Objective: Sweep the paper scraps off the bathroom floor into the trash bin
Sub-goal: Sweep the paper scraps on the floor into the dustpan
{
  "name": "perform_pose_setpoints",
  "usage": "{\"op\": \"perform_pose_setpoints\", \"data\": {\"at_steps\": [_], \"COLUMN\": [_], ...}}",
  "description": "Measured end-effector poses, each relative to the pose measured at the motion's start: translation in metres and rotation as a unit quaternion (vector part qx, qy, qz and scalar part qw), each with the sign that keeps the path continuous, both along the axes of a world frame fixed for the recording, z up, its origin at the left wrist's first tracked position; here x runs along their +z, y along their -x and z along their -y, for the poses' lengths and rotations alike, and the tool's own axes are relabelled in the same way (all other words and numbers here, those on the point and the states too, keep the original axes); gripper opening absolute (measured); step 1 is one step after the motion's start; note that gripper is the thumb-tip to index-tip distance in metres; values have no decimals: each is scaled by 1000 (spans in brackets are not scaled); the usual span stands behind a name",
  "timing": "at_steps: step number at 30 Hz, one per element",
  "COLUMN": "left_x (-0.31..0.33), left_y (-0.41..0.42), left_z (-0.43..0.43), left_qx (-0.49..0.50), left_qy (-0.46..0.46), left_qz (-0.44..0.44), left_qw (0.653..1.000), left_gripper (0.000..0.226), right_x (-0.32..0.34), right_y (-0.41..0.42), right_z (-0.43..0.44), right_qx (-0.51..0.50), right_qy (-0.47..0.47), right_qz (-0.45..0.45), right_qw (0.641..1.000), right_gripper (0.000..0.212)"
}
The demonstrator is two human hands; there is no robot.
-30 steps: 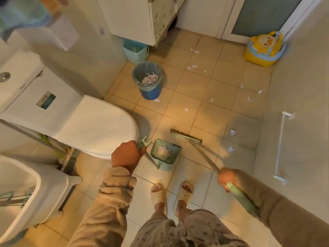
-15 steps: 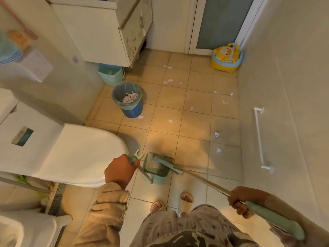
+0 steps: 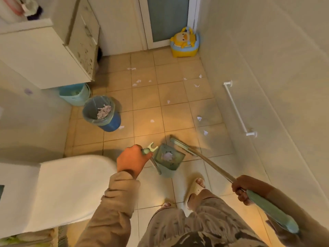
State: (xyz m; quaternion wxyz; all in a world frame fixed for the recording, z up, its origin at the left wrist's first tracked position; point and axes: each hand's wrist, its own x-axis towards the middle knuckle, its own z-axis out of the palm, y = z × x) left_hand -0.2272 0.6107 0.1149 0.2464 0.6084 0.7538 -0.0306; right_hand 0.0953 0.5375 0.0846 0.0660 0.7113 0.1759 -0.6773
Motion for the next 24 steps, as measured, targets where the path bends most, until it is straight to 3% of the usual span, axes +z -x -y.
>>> {"op": "perform_pose_setpoints", "data": {"at_steps": [12,16,19,21,24], "left_x": [0,-1,0,1,2], "left_y": [-105,-128,-135,-137,-139], "left_z": [-97,-115,-128,-137,-145], "left_qx": [-148,-171,-193,-213,-233], "left_qy": [-12,-10,2,7,8], "left_qz": [-89,-105,-119,-129,-134], "left_qw": [985,980,974,968,963], "left_gripper": [45,44,45,47,49], "right_x": [13,8,8,7,1], "right_y": [-78,-87,-86,-83,-79], "right_z": [-62,-86,-92,-92,-89], "right_qx": [-189,-268,-378,-373,-272], "right_qy": [-79,-157,-185,-182,-139], "right_qz": [31,-18,-93,-90,-4], "right_qw": [978,950,902,906,952], "right_gripper": [42,30,29,28,28]}}
